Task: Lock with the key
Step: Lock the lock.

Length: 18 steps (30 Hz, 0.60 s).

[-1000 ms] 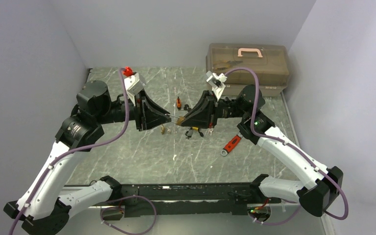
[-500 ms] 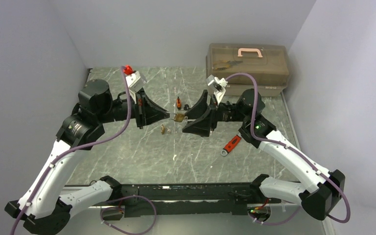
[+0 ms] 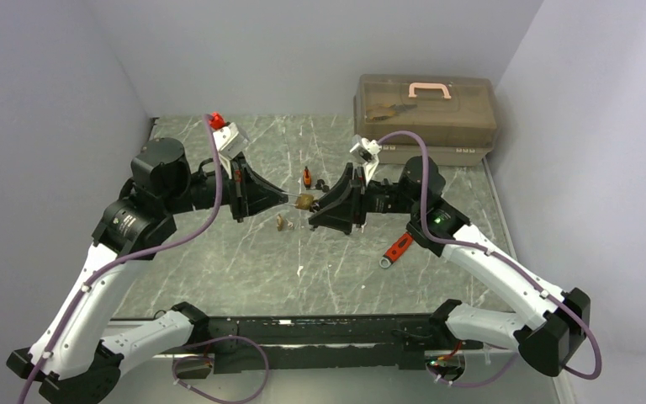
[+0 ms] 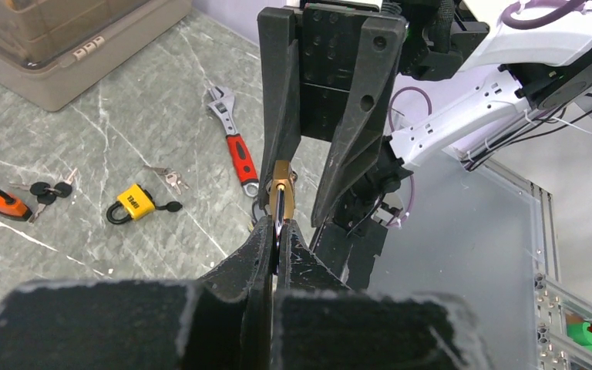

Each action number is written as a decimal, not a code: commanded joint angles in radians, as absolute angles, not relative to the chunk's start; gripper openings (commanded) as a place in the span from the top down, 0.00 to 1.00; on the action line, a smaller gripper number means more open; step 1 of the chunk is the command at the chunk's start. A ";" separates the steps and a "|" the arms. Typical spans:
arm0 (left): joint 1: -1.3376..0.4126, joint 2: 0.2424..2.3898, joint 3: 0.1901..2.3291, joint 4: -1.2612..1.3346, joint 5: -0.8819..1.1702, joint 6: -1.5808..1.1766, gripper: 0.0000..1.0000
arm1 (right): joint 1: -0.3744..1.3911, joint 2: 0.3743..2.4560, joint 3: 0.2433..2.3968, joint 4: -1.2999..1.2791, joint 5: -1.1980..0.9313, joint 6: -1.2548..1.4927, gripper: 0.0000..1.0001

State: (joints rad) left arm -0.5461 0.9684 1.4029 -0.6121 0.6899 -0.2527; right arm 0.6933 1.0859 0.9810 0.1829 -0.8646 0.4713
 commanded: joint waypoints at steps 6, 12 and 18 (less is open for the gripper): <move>-0.535 0.956 1.444 -0.593 0.684 -0.256 1.00 | 0.701 1.085 1.030 0.164 -0.820 0.428 0.74; -0.532 0.951 1.438 -0.596 0.687 -0.256 1.00 | 0.701 1.073 1.030 0.149 -0.800 0.425 0.91; -0.511 0.937 1.450 -0.621 0.651 -0.248 1.00 | 0.700 1.070 1.021 0.120 -0.773 0.412 1.00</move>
State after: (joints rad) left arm -0.5312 0.9676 1.4029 -0.6205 0.6807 -0.2520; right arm 0.6979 1.0973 0.9871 0.1398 -0.8001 0.4366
